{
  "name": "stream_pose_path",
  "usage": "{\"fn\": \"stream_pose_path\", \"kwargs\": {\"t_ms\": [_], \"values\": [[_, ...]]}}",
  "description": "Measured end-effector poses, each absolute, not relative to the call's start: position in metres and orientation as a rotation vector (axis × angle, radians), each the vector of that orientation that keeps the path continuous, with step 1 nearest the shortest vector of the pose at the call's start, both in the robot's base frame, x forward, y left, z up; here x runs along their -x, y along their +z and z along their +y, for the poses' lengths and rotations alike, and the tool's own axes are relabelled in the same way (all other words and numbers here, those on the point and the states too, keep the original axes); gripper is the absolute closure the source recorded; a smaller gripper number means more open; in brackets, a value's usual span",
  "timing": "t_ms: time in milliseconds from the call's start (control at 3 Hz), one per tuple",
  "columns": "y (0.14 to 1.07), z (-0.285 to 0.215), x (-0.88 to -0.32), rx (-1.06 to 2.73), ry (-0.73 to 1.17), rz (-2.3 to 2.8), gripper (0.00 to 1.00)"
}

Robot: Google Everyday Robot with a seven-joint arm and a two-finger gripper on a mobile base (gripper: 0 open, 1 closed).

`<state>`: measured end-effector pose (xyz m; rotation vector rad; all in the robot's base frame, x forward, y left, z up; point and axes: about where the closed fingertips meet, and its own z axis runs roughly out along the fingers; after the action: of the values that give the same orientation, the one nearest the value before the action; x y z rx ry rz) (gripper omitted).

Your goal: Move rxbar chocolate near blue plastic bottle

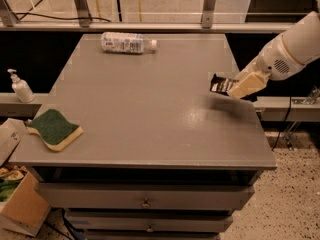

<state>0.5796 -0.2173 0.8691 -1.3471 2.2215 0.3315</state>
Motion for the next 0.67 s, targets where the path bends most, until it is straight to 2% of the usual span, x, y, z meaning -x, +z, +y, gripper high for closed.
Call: {"fn": "stream_pose_path", "kwargs": {"t_ms": [667], "values": [[0.9004,-0.2203,-0.5715,1.329,0.336,2.219,1.0]]}}
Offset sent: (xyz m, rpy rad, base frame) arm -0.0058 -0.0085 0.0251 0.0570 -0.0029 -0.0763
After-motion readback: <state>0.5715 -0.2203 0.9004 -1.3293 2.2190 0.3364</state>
